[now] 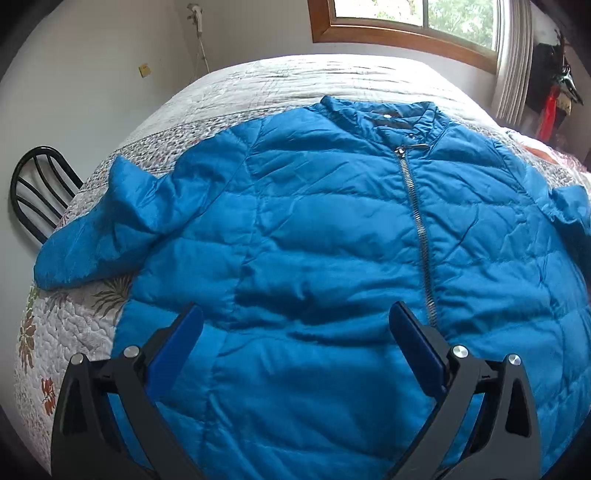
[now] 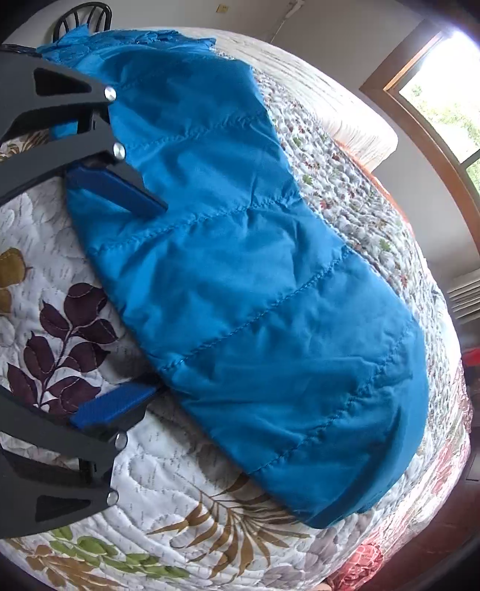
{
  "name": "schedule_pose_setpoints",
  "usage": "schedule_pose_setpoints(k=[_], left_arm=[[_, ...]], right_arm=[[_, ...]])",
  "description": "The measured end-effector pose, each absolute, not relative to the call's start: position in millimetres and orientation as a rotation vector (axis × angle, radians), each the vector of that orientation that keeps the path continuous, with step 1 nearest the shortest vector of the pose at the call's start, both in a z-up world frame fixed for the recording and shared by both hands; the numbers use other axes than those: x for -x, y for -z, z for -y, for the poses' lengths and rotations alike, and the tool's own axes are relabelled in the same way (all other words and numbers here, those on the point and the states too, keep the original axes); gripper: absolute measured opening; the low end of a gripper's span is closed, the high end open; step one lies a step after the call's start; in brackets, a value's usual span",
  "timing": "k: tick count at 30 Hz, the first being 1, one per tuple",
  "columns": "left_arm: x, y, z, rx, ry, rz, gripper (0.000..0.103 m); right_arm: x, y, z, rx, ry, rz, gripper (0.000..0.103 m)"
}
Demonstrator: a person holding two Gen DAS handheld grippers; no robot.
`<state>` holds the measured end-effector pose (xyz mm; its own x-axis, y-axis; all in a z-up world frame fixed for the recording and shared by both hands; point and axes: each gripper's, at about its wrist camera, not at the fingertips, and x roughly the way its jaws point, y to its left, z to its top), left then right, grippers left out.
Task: Fold large clothes
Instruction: 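Grasp the blue jacket sleeve cuff with the right gripper and lift it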
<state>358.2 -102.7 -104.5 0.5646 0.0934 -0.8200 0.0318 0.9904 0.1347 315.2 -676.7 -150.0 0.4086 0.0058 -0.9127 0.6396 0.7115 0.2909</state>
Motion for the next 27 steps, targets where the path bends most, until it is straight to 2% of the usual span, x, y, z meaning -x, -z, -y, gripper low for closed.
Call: schedule_pose_setpoints(k=[2,5,7,12,19,27], left_arm=[[-347,102,73,-0.143,-0.048,-0.959,0.1],[-331,101,19,-0.107,-0.076,-0.96,0.1],[-323,103,-15,-0.084,-0.097,-0.979,0.1],[-324,116,-69,-0.018,-0.129,-1.013,0.1],[-315,106,-86,-0.009,-0.122,-0.97,0.1],[-324,94,-80,-0.014,-0.087,-0.945,0.1]], right_arm=[[-315,151,682,-0.763,0.41,-1.048,0.034],[-315,151,684,-0.83,0.382,-1.002,0.016],[-315,140,677,-0.783,0.397,-0.981,0.011],[-311,79,640,-0.658,0.406,-0.834,0.009],[-337,-6,528,-0.446,0.216,-0.715,0.008],[-374,-7,360,-0.24,-0.078,-0.764,0.008]])
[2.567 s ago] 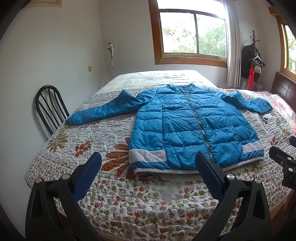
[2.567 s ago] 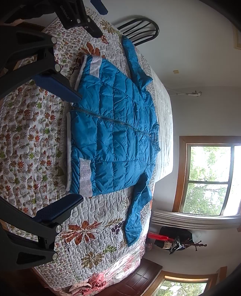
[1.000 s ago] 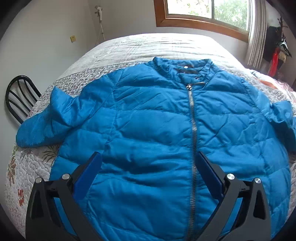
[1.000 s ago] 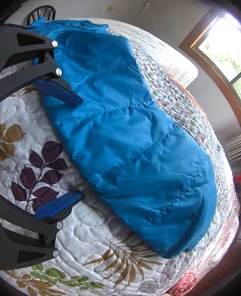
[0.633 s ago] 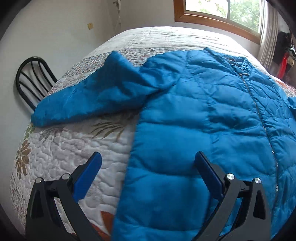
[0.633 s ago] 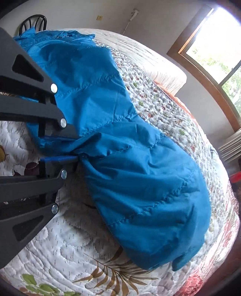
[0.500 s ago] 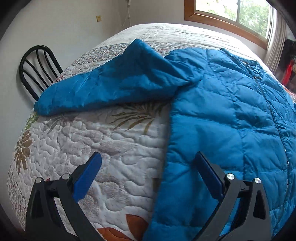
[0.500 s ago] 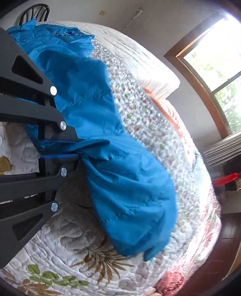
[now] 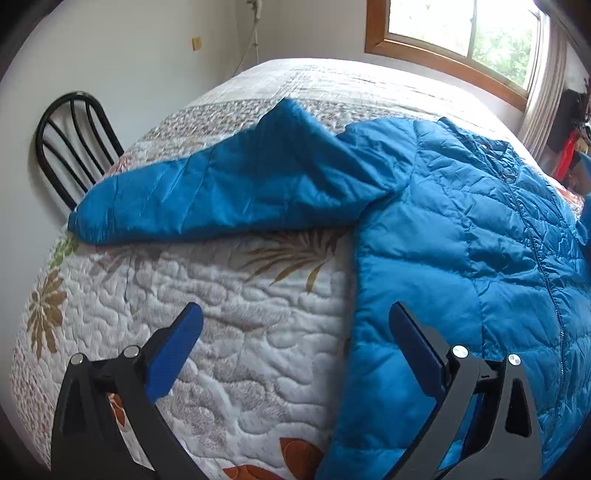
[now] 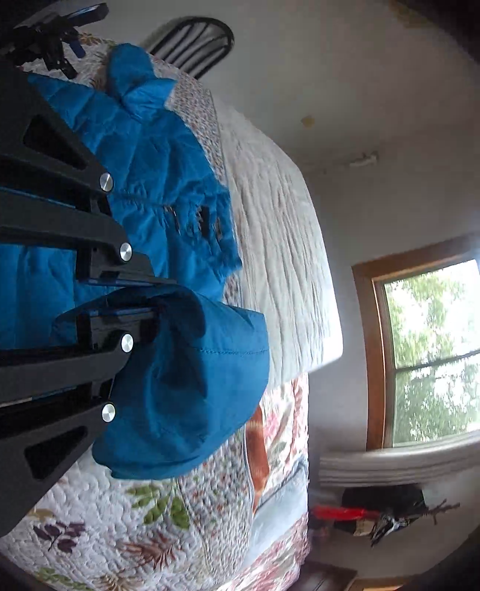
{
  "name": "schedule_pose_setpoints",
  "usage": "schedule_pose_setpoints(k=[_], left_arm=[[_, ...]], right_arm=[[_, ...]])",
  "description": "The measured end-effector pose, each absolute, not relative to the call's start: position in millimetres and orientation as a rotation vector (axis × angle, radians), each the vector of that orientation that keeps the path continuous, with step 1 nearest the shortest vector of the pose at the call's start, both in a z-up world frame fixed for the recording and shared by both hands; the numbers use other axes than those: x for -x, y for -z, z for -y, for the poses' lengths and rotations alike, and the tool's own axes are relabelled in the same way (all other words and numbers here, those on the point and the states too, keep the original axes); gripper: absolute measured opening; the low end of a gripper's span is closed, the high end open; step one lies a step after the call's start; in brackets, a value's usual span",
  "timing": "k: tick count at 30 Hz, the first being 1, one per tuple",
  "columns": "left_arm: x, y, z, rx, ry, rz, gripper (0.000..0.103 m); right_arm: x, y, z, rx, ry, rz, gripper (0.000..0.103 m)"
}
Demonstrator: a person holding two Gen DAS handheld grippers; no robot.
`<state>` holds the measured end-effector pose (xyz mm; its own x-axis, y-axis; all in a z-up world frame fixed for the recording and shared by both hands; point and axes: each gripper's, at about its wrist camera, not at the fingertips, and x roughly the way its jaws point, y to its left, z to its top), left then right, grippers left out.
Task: Fold large clothes
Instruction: 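Fold the held sleeve across the jacket front with the right gripper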
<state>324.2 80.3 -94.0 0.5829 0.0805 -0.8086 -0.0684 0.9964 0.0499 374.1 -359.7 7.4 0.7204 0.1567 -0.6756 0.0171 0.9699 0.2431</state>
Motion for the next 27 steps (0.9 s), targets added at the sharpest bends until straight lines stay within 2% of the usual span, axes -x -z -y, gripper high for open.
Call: schedule_pose_setpoints(k=[6,13,15,19,27], left_arm=[[-331,107,-63,-0.063,-0.058,-0.977,0.1],[-334,114,-58,-0.087,-0.061,-0.987,0.1],[-333,114,-57,-0.089,-0.063,-0.987,0.1],[-330,109,-55,-0.087,-0.056,-0.991,0.1],[-330,76,-7,-0.154,0.01,-0.936,0.1]], right_arm=[[-397,40,282,-0.118,-0.172,-0.88,0.008],[-413,108,268,-0.09,-0.187,-1.05,0.011],[-407,107,269,-0.082,-0.199,-1.053,0.014],[-382,89,262,-0.048,-0.267,-1.056,0.04],[-337,42,324,-0.089,-0.093,-0.989,0.041]])
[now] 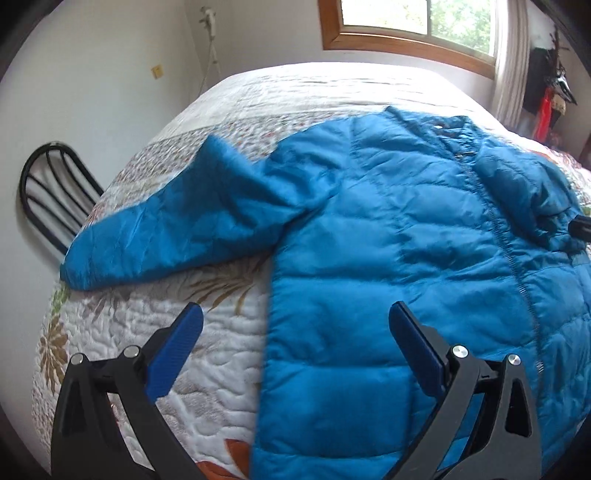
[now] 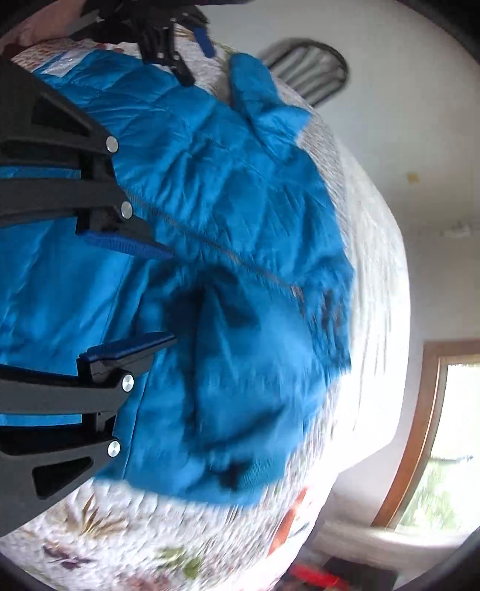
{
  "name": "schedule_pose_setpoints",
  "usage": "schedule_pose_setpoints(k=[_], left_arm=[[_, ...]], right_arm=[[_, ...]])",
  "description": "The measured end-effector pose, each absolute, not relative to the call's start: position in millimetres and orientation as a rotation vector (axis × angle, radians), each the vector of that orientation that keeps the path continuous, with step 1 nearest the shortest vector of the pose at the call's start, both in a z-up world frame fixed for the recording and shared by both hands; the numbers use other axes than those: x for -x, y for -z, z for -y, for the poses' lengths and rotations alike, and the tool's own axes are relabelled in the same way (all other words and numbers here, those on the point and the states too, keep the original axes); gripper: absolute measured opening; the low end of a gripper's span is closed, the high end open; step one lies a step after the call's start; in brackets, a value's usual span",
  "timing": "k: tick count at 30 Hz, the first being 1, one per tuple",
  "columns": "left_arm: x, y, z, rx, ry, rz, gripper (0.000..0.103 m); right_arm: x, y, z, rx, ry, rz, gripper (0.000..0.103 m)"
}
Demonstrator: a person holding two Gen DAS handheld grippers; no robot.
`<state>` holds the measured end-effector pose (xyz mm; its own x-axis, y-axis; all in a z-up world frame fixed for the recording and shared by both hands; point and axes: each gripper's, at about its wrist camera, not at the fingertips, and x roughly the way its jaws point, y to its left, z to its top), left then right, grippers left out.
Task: Fold large clothes
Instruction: 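Fold the held sleeve across the jacket front with the right gripper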
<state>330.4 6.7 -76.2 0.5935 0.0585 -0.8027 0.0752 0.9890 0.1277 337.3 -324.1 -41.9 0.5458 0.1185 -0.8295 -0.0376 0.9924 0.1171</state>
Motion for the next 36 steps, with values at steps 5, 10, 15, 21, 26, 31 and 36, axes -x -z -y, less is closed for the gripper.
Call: schedule_pose_setpoints(k=[5,10,15,21,26,31,36], left_arm=[[-350,63,67,-0.164,0.134,-0.932,0.1],[-365,68,152,-0.255,0.231,-0.887,0.1],[-390,86,208,-0.294,0.325,-0.911,0.099],[-415,102,219,-0.176,0.461,-1.022,0.032],[-411,93,208,-0.13,0.477,-0.96,0.011],[-403,68,164,-0.052,0.476,-0.92,0.011],[-425,95,105,0.01,0.38,-1.065,0.055]], right_arm=[[-362,50,383,-0.174,0.174,-1.031,0.041],[-370,79,410,-0.235,0.242,-1.062,0.041],[-370,75,404,-0.18,0.24,-1.05,0.041],[-374,82,403,-0.161,0.22,-1.057,0.043],[-374,82,401,-0.159,0.217,-1.053,0.043],[-371,75,394,-0.196,0.121,-1.032,0.043],[-380,93,388,-0.215,0.079,-1.071,0.045]])
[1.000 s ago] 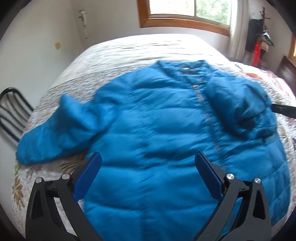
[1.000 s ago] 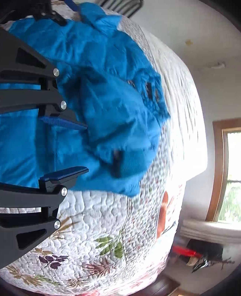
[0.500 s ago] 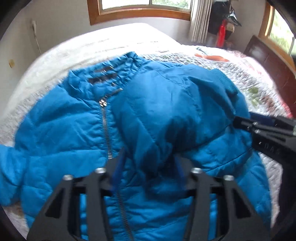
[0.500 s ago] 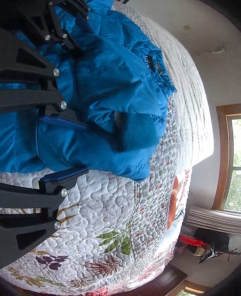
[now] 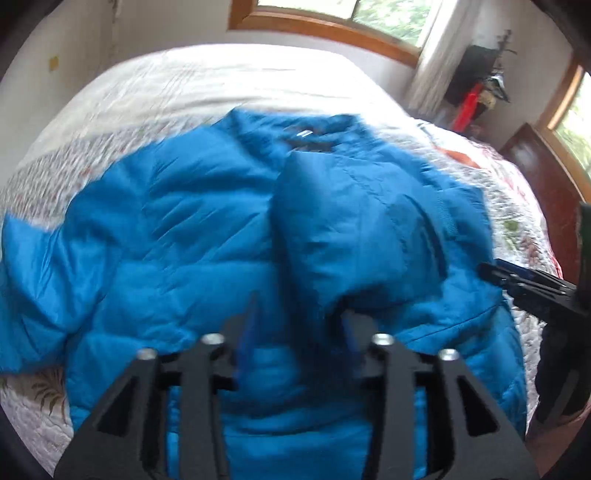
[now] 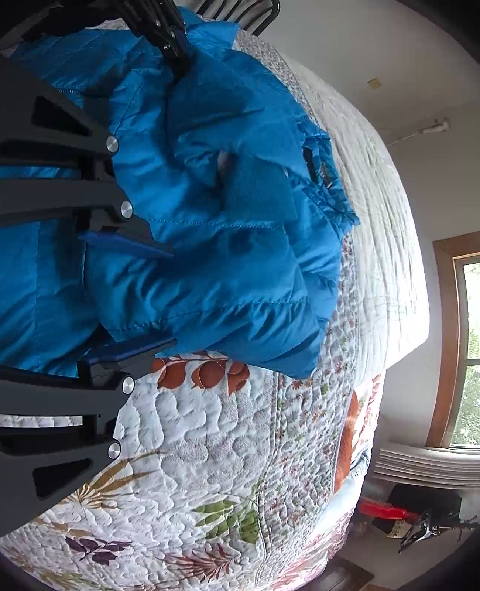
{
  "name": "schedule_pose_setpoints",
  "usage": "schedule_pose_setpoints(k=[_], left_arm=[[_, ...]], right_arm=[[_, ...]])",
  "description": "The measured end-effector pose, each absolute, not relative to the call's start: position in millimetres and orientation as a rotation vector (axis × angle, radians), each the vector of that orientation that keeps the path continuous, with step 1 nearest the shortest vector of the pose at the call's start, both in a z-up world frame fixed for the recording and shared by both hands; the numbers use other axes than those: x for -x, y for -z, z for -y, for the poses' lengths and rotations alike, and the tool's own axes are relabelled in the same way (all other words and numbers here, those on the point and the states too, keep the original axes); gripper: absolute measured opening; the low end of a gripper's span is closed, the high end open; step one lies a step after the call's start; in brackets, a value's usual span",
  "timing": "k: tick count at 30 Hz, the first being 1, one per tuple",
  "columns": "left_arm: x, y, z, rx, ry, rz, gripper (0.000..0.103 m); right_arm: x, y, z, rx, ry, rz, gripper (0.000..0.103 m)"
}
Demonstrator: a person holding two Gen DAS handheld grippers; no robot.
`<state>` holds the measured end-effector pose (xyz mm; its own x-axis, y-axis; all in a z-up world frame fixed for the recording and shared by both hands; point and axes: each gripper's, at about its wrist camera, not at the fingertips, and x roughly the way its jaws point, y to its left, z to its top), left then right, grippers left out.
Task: Fold large clothes
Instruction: 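Fold the held sleeve across the jacket front with the right gripper, then grasp the other sleeve cuff with the left gripper and lift it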
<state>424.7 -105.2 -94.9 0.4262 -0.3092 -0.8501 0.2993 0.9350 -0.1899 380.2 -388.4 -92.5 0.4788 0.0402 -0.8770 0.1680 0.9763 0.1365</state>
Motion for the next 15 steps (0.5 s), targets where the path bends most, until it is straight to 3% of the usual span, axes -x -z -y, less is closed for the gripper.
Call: schedule_pose_setpoints(k=[1,5,9,12,15], left_arm=[[-427,102,94,0.018,0.365,-1.084,0.065],[-414,95,78,-0.01,0.348,-1.038,0.067],[-396,62,98,-0.131,0.293,-0.909,0.082],[-378,37,128,-0.249,0.288,-0.77,0.085],[-380,34,162,-0.317,0.335,-0.753,0.086]], right_arm=[[-381,95,389,-0.229,0.071,-1.071,0.045],[-380,90,392,-0.259,0.053,-1.057,0.045],[-374,80,397,-0.295,0.043,-1.041,0.044],[-374,77,396,-0.301,0.031,-1.037,0.044],[-375,79,393,-0.283,0.036,-1.047,0.044]])
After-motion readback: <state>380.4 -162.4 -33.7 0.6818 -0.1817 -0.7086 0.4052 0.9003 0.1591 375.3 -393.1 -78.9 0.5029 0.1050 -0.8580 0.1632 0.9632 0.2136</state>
